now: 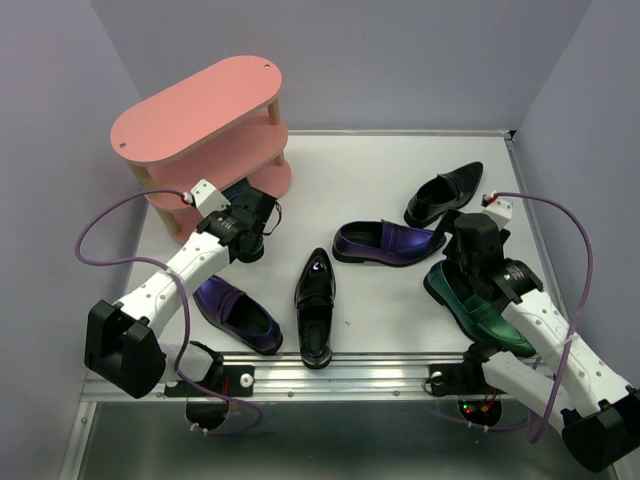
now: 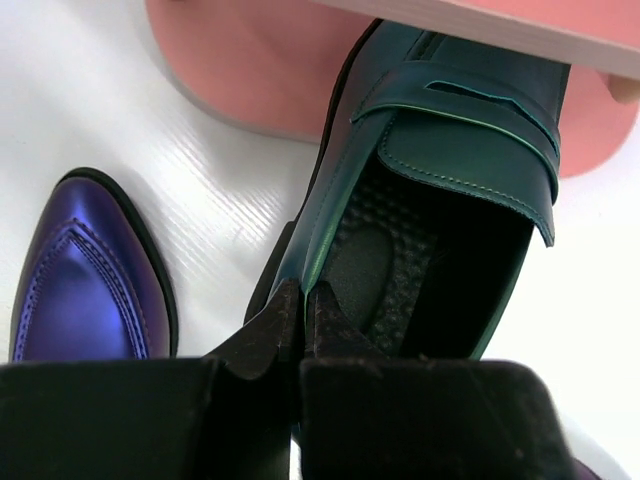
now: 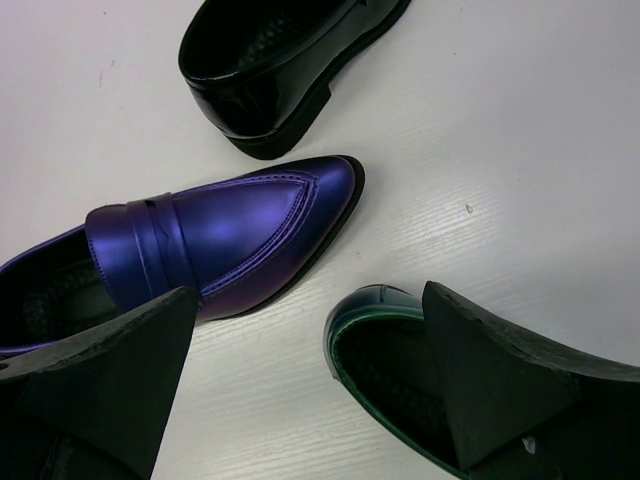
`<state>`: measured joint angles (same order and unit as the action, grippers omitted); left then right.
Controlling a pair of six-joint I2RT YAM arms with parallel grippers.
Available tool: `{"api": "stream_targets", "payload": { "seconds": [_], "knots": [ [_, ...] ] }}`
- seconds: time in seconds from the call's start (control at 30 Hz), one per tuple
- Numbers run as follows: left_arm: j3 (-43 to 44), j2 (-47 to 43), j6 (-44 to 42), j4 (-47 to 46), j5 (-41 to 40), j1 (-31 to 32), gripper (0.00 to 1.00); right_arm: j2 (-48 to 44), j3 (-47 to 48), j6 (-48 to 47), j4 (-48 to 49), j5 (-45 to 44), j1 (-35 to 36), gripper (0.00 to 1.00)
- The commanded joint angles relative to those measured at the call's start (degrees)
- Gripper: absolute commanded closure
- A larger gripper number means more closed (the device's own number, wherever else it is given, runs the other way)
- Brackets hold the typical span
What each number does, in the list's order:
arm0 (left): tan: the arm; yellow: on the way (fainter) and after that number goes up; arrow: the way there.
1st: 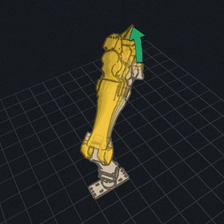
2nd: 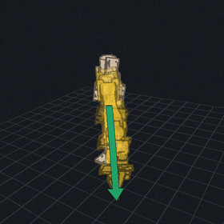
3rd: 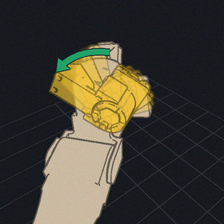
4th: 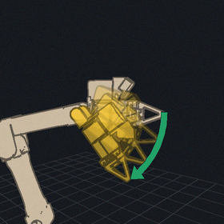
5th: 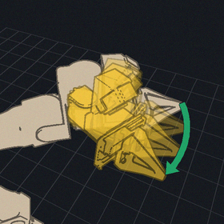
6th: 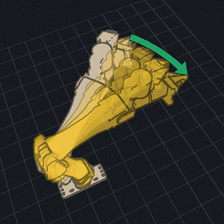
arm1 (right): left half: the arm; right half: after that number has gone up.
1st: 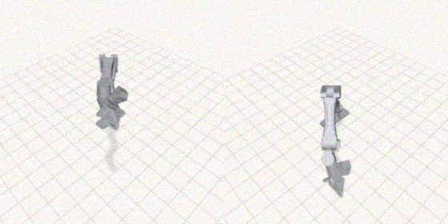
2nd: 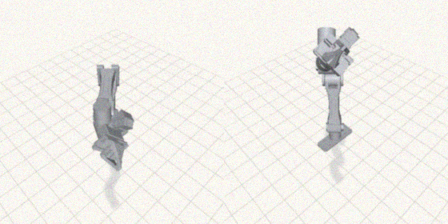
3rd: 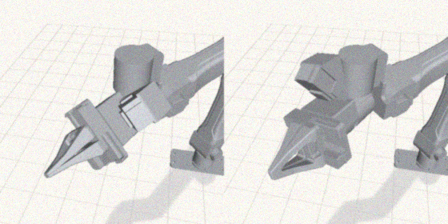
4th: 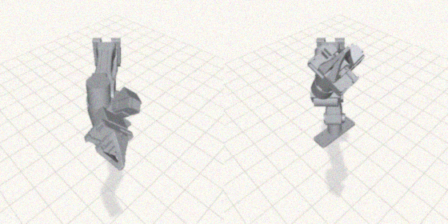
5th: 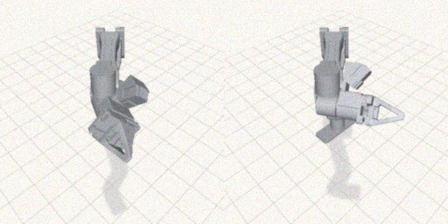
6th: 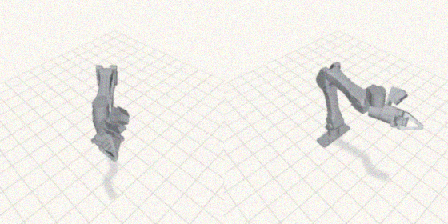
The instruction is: Place and organize the shoes onto the shoe shelf
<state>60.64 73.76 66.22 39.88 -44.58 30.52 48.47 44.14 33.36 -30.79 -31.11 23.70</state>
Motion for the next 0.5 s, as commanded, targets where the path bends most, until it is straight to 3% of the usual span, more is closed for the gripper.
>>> {"api": "stream_targets", "payload": {
  "seconds": [0.0, 0.47],
  "knots": [
    [-0.5, -1.2, 1.6, -7.3, -6.1, -1.9, 1.0, -0.6, 0.3, -0.7, 2.8, 0.4, 0.3, 0.0],
    [-7.6, -1.3, -0.5, -19.1, -6.4, -9.4, 1.0, -0.7, 0.0, -0.6, 2.7, 1.1, 0.3, 0.0]
  ]
}}
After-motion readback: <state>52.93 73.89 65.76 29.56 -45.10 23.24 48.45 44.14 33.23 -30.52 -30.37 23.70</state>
